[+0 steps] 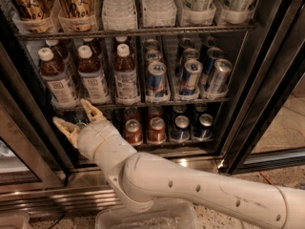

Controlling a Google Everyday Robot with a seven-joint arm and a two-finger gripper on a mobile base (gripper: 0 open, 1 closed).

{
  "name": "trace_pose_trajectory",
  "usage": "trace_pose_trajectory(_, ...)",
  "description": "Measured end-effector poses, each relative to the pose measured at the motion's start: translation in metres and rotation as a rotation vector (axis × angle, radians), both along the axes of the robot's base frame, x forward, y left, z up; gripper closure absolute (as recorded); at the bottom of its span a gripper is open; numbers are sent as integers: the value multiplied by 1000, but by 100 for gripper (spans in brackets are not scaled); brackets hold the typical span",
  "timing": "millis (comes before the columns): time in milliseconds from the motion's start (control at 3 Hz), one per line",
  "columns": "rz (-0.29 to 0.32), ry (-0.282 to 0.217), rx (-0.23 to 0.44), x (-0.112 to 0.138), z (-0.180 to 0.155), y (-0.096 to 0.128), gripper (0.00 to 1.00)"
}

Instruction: Pick blue plastic bottle from middle shelf of fridge

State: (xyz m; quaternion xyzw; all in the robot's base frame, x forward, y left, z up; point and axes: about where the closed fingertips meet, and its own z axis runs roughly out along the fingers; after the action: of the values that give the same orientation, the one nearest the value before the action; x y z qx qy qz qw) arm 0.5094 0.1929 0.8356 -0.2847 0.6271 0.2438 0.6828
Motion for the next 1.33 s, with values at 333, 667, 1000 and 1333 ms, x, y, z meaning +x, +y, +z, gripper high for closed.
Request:
trace_pose_trajectory(333, -4, 2, 3, 1, -1, 0, 29)
trace_pose_trajectory(667, -14, 13, -9, 5, 0, -1, 19)
trace_pose_trajectory(1000, -14, 24, -39, 22, 1, 5, 29)
trace_pose_trajectory(1333, -6, 21, -44, 30, 2, 8, 30)
